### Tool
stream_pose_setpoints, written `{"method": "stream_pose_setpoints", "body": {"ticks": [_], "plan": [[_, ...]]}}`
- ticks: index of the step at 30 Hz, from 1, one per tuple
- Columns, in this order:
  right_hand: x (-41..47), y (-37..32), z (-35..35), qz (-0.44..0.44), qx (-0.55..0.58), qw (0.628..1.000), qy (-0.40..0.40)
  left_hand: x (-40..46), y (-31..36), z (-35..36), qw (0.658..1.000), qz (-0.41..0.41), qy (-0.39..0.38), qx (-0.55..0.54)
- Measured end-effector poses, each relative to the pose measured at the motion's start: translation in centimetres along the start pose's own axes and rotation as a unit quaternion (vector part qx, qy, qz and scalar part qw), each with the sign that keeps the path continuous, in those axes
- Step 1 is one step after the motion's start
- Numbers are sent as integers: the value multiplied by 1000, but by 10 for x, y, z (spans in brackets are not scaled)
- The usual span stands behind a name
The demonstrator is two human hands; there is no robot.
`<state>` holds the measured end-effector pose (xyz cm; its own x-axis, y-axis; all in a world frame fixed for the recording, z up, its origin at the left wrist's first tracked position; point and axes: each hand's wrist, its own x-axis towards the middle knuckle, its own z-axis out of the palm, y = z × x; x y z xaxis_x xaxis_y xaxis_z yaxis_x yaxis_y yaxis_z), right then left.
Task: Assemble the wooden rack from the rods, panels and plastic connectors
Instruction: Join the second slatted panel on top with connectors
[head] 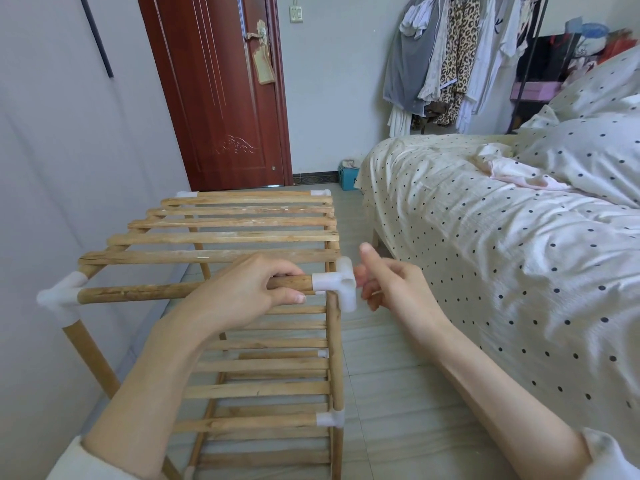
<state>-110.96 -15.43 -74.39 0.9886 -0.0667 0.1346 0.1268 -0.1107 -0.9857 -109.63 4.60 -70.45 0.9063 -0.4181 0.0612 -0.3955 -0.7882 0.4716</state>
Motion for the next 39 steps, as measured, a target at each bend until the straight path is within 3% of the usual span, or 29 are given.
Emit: {"method": "stream_pose_setpoints", "body": {"ticks": [9,13,28,35,39], "plan": [[26,-10,27,78,123,987,69,-2,-9,-1,1000,-1,-2,-12],[40,-19,34,59,151,982,102,-3,-9,-2,1000,17,11,10],[45,-22,54,26,49,996,64,-11,-16,8,995,40,87,13],[44,-14,59,12,79,995,66,-17,-18,7,995,36,67,72],[39,-12,52,58,131,985,95,-17,-10,9,993,61,62,74]]}}
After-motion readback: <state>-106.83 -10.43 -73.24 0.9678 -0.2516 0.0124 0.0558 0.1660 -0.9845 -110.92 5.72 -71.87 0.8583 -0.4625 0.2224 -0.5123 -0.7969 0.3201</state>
